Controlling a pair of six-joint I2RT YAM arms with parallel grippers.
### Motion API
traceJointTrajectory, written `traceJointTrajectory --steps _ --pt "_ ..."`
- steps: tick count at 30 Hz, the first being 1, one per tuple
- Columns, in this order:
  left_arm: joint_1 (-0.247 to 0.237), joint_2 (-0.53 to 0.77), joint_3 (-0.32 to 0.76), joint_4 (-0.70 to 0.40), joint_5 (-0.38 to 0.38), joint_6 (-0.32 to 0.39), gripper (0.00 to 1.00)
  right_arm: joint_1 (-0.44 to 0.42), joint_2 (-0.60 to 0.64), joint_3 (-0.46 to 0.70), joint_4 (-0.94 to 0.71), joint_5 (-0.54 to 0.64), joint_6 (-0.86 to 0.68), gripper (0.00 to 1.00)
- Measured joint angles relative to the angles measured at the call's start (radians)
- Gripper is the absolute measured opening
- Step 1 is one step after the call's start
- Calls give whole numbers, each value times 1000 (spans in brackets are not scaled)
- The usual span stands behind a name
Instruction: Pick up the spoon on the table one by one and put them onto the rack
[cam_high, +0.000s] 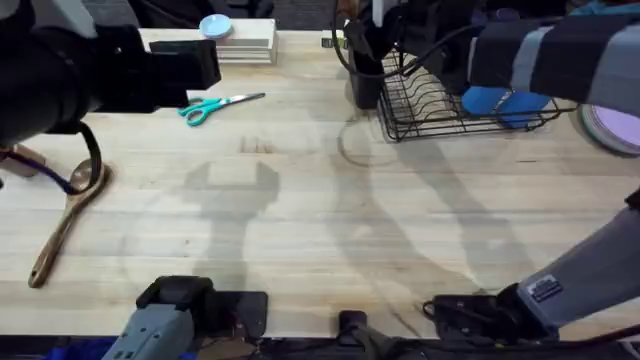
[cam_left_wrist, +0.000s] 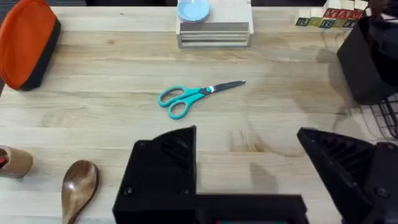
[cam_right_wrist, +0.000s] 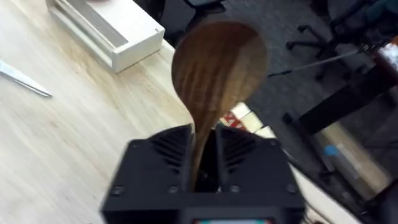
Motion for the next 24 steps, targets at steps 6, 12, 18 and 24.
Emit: traceJointTrajectory --steps 6,12,18,24 --pt "0 0 0 0 0 0 993 0 0 0 5 6 -25 583" --pt "0 0 0 0 0 0 994 0 -2 0 4 6 -35 990" --pt "0 0 0 0 0 0 993 0 -63 0 -53 6 -35 992" --pt "0 0 0 -2 0 0 993 0 -203 0 -269 6 -36 992"
